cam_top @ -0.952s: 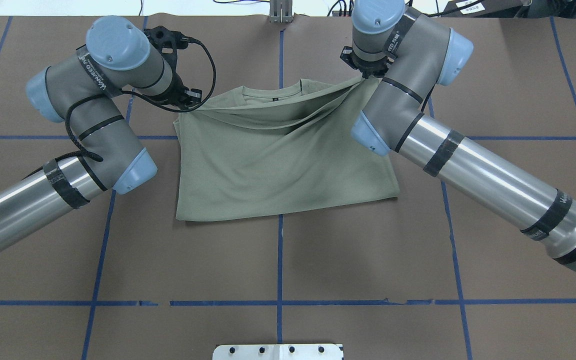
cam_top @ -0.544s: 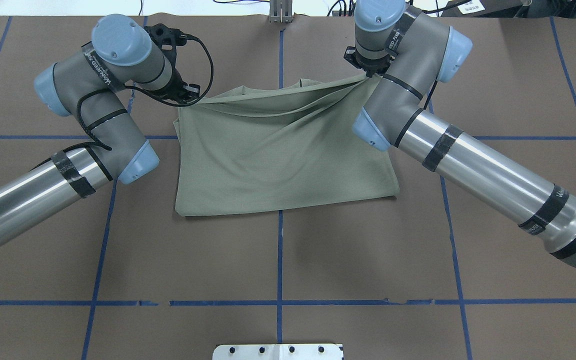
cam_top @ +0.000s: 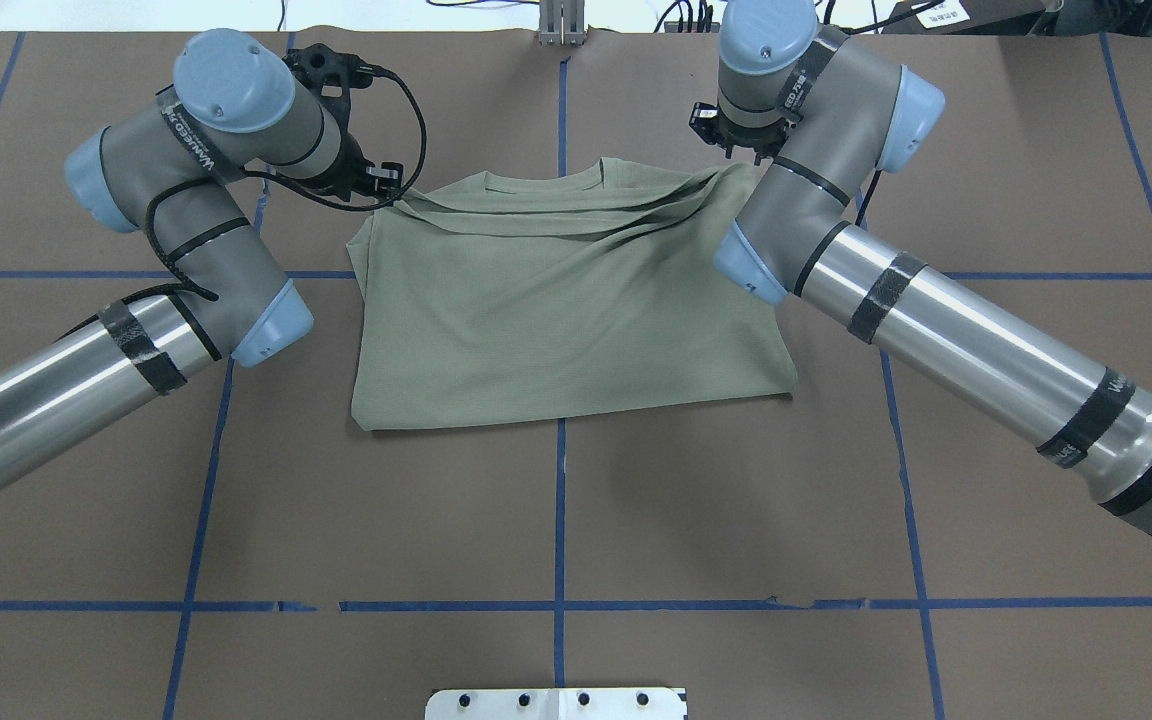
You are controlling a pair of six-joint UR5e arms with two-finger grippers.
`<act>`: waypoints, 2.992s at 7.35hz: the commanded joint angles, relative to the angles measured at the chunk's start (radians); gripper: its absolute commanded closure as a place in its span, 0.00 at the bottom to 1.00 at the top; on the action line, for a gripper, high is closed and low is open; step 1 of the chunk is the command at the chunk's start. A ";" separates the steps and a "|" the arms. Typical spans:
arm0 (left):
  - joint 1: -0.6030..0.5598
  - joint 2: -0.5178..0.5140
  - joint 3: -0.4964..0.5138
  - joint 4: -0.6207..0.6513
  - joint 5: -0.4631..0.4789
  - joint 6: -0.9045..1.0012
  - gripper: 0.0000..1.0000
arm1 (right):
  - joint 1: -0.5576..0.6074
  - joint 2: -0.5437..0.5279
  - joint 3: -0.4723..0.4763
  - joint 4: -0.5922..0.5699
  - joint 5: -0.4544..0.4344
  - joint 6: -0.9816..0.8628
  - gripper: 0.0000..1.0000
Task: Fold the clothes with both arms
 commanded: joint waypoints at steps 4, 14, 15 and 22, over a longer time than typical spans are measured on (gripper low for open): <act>0.167 0.359 -0.540 -0.009 -0.053 -0.228 0.00 | 0.029 -0.196 0.268 0.006 0.126 -0.089 0.00; 0.303 0.353 -0.427 -0.016 0.072 -0.298 1.00 | 0.026 -0.198 0.268 0.009 0.115 -0.088 0.00; 0.303 0.354 -0.431 -0.016 0.072 -0.296 1.00 | 0.026 -0.198 0.268 0.009 0.115 -0.088 0.00; -0.055 0.358 -0.282 -0.009 0.063 0.183 1.00 | 0.022 -0.198 0.268 0.012 0.115 -0.088 0.00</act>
